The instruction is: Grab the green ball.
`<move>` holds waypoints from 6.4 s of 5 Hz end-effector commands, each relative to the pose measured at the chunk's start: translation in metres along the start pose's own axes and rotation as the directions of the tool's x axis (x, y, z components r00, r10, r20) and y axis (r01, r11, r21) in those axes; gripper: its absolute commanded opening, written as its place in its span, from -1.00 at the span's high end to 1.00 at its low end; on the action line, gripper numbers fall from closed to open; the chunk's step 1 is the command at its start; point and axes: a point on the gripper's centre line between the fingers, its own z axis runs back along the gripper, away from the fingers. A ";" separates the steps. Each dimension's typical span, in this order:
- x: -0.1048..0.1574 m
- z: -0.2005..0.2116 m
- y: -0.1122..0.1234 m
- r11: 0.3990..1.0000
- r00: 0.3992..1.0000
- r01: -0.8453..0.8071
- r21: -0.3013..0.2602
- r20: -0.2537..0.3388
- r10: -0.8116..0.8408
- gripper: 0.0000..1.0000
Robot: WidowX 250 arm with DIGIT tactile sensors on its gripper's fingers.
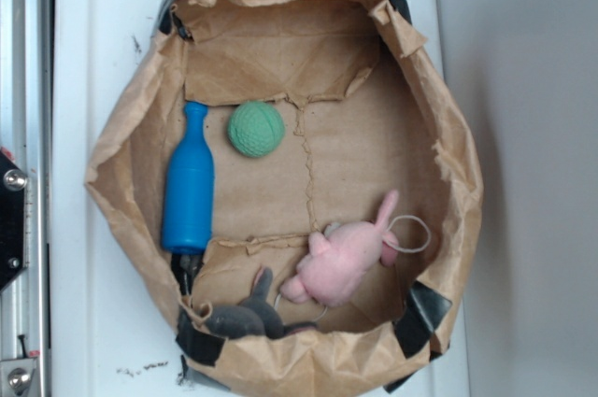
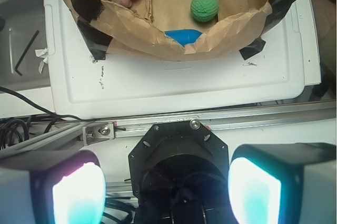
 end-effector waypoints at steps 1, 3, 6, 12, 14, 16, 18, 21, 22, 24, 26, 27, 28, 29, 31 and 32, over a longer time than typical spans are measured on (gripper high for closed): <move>0.000 0.000 0.000 1.000 1.000 0.000 0.000 0.000 0.000 -1.00; 0.081 -0.016 0.020 1.000 0.990 0.001 -0.001 0.144 -0.001 -1.00; 0.161 -0.055 0.053 0.947 0.923 0.318 0.036 0.217 -0.318 -1.00; 0.155 -0.173 0.058 0.958 0.948 0.283 0.032 0.140 -0.285 -1.00; 0.129 -0.191 0.083 0.964 0.959 0.261 0.045 0.105 -0.264 -1.00; 0.138 -0.189 0.118 0.983 0.980 0.170 0.066 0.095 -0.176 -1.00; 0.148 -0.207 0.119 0.980 0.984 0.144 0.138 0.082 -0.157 -1.00; 0.134 -0.166 0.092 0.966 0.956 0.258 0.036 0.137 -0.260 -1.00; 0.126 -0.145 0.093 0.962 0.949 0.272 0.003 0.163 -0.269 -1.00; 0.132 -0.127 0.093 0.960 0.943 0.279 -0.033 0.198 -0.267 -1.00; 0.143 -0.168 0.111 0.980 0.970 0.198 0.022 0.141 -0.200 -1.00; 0.144 -0.180 0.115 0.983 0.973 0.178 0.045 0.140 -0.182 -1.00; 0.141 -0.190 0.116 0.983 0.975 0.172 0.060 0.131 -0.179 -1.00; 0.133 -0.192 0.109 0.977 0.969 0.213 0.010 0.124 -0.213 -1.00; 0.118 -0.175 0.104 0.957 0.958 0.268 -0.110 0.131 -0.253 -1.00; 0.122 -0.163 0.109 0.957 0.959 0.258 -0.129 0.151 -0.238 -1.00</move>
